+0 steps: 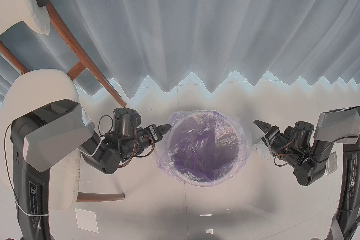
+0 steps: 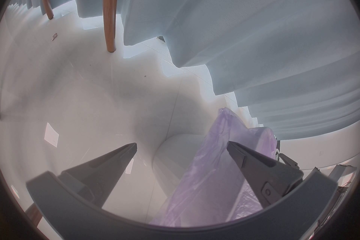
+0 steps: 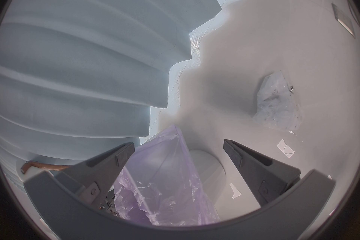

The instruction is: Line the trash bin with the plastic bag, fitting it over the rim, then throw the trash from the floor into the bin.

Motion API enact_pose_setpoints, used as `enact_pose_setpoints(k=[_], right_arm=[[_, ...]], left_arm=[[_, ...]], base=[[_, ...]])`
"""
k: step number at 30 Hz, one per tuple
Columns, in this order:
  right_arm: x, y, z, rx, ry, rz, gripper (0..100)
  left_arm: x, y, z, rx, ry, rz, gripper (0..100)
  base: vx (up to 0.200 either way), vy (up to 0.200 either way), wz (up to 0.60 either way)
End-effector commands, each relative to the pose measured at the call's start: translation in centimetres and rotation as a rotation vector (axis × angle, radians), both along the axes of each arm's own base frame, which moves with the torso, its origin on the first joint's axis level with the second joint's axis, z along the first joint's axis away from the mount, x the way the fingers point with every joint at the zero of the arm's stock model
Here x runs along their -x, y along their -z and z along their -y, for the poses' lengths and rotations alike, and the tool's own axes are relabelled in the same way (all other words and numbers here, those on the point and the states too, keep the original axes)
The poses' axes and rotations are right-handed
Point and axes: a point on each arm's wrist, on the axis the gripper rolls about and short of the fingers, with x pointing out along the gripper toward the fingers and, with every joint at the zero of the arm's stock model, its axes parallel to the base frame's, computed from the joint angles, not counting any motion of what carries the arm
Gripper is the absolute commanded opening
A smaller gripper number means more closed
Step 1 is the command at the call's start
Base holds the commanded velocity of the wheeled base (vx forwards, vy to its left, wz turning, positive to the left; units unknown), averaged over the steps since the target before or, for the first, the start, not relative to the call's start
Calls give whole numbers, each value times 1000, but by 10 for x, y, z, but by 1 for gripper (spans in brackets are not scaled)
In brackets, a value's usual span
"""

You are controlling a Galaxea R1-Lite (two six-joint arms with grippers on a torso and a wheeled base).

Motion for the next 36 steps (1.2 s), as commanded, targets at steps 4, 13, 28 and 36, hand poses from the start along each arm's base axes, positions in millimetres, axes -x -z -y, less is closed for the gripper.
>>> enact_pose_setpoints(k=[4,13,28,36], right_arm=[[0,2,0,0,0,-4,100],[3,1,0,4,8,-10,100],[28,16,-2,69,-17,-71,100],[20,21,-7,104,-13,-57,100]], left_arm=[[-4,24,-2,-19,-9,-31,0],[-12,43,-4,-25,-26,-43,0],[-23,86,1,-64,-53,-80,0],[-24,82,7,-53,-63,-2,0]], base=[[0,0,0],[0,0,0],[0,0,0],[0,0,0]])
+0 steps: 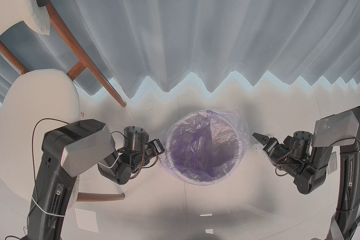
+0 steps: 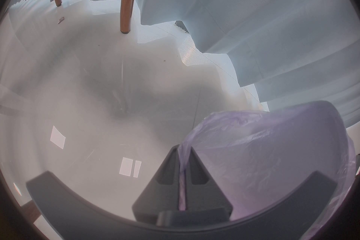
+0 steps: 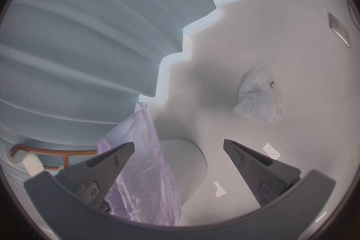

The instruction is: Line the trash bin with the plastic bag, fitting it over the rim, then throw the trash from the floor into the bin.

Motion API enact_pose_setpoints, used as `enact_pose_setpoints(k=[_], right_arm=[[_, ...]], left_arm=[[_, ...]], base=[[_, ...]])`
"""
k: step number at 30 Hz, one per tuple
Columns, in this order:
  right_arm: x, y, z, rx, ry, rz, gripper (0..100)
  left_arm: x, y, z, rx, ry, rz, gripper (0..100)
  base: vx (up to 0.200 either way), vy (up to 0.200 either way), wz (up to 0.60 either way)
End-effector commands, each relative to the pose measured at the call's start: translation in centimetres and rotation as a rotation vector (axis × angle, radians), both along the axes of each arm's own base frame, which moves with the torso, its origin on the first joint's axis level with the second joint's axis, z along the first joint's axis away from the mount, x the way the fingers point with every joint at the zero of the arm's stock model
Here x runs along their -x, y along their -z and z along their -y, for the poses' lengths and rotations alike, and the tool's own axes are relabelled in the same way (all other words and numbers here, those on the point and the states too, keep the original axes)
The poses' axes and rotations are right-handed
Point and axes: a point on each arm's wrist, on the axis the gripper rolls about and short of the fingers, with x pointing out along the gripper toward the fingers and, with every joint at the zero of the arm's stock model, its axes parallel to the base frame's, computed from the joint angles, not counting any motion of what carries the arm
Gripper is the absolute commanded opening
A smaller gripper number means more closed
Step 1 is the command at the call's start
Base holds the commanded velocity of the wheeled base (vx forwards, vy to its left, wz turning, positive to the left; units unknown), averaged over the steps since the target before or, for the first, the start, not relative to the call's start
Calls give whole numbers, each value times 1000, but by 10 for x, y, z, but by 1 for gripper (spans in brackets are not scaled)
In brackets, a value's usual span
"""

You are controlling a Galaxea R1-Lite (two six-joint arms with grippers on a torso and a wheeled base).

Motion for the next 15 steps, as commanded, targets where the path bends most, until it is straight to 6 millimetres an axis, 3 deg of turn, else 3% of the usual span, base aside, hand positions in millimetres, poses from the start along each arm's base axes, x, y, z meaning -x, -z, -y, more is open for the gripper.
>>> enact_pose_setpoints(k=[1,15], right_arm=[[-8,0,-5,1,-16,33,100],[-23,31,-21,0,-47,0,100]], left_arm=[[2,3,3,-14,12,5,0],[1,-5,3,-30,27,32,0]], base=[[0,0,0],[0,0,0]])
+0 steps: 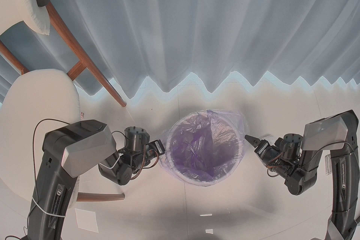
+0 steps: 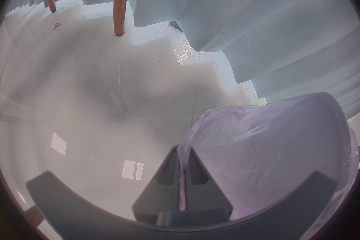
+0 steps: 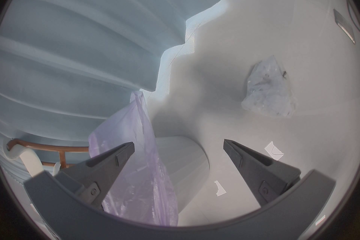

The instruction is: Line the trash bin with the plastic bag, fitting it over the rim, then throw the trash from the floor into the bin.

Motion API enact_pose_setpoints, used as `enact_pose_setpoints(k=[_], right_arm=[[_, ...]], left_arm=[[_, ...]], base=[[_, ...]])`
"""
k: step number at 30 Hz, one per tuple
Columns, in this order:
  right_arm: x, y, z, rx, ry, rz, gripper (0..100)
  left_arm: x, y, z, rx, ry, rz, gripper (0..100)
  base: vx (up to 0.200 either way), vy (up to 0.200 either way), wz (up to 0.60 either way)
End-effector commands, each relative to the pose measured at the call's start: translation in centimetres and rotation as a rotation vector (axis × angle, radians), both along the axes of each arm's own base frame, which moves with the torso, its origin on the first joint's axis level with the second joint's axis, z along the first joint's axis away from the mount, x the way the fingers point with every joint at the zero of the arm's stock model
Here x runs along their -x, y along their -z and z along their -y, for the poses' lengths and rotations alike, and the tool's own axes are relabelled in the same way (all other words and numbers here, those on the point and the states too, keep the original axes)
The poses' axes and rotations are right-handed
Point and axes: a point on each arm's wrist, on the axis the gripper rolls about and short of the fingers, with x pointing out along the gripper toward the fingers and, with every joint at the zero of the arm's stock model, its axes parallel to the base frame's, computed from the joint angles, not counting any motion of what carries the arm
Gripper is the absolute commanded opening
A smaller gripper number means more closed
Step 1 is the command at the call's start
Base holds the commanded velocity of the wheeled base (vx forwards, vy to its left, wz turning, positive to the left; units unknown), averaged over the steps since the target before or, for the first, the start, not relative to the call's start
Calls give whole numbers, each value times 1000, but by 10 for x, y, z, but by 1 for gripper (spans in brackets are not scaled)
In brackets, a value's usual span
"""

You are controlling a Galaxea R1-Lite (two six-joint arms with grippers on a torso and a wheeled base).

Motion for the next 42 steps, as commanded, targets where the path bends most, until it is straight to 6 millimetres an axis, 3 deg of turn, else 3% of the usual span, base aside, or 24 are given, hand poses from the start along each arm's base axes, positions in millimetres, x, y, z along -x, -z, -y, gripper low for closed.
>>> enact_pose_setpoints(k=[1,4,5,12,21,30,40,41,42], right_arm=[[-6,13,-8,-2,-20,-3,100],[-9,12,-10,-3,-26,9,100],[-13,12,-16,-4,-40,17,0],[-21,26,-17,69,-66,24,0],[-37,49,-16,297,-107,56,0],[-59,46,-8,374,-30,28,0],[-53,41,-7,370,-28,18,0],[-51,40,-7,371,-28,13,100],[-51,40,-7,371,-29,12,100]], left_arm=[[0,-6,0,6,3,10,0],[0,-6,1,6,5,10,0],[1,-5,3,3,7,10,0],[0,-3,0,-95,54,46,0],[-2,-4,-4,-271,136,114,0],[0,-5,0,-373,296,185,0],[4,-5,-1,-384,321,182,0],[6,-6,-1,-383,323,179,0],[7,-7,-1,-383,323,177,0]], base=[[0,0,0],[0,0,0],[0,0,0],[0,0,0],[0,0,0],[0,0,0],[0,0,0],[0,0,0],[0,0,0]])
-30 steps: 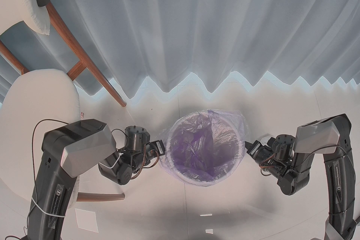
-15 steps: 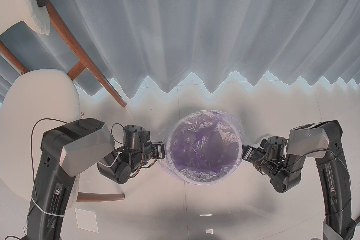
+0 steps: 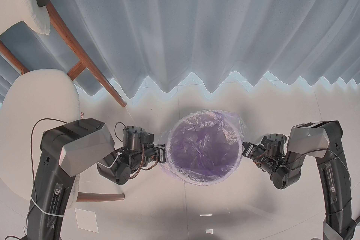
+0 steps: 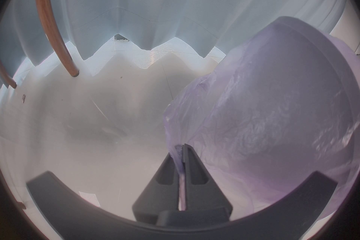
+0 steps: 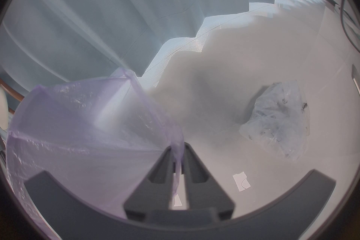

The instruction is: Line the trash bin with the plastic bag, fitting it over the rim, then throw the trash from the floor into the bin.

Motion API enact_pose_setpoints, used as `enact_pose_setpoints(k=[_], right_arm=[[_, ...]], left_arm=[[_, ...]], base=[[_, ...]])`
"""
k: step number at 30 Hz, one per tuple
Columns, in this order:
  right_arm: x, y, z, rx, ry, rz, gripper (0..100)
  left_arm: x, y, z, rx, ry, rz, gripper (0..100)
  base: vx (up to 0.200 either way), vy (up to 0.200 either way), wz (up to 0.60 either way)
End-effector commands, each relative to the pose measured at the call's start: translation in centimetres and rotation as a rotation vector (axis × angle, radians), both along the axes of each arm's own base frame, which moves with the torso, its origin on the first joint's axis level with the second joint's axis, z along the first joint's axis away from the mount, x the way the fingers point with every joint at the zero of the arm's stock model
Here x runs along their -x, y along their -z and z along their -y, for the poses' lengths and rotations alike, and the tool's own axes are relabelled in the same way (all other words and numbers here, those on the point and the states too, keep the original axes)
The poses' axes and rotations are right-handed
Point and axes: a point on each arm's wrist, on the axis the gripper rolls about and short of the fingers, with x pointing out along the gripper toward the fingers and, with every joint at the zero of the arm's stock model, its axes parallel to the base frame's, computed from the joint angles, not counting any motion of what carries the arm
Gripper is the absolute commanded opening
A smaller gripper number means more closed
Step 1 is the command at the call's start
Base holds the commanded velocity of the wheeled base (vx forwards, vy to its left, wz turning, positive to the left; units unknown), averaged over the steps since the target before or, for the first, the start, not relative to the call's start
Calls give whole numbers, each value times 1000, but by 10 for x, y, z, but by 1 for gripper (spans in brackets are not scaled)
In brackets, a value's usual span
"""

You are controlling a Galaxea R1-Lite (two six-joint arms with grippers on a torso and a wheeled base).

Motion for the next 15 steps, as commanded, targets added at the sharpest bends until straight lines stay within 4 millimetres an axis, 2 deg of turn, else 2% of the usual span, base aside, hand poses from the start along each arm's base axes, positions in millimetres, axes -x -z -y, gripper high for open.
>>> enact_pose_setpoints(k=[1,2,12,14,15], right_arm=[[7,-4,1,1,0,-18,100],[10,-4,1,0,0,-22,100],[27,-14,7,-11,17,-2,100],[29,-16,10,-12,24,1,100],[31,-18,17,-13,42,18,100]], left_arm=[[8,-5,-1,-7,2,-17,0],[11,-4,-2,-12,1,-25,100],[19,-21,-11,54,-37,5,100],[23,-25,-14,74,-51,-12,100],[31,-32,-17,109,-74,-42,100]], base=[[0,0,0],[0,0,0],[0,0,0],[0,0,0],[0,0,0]])
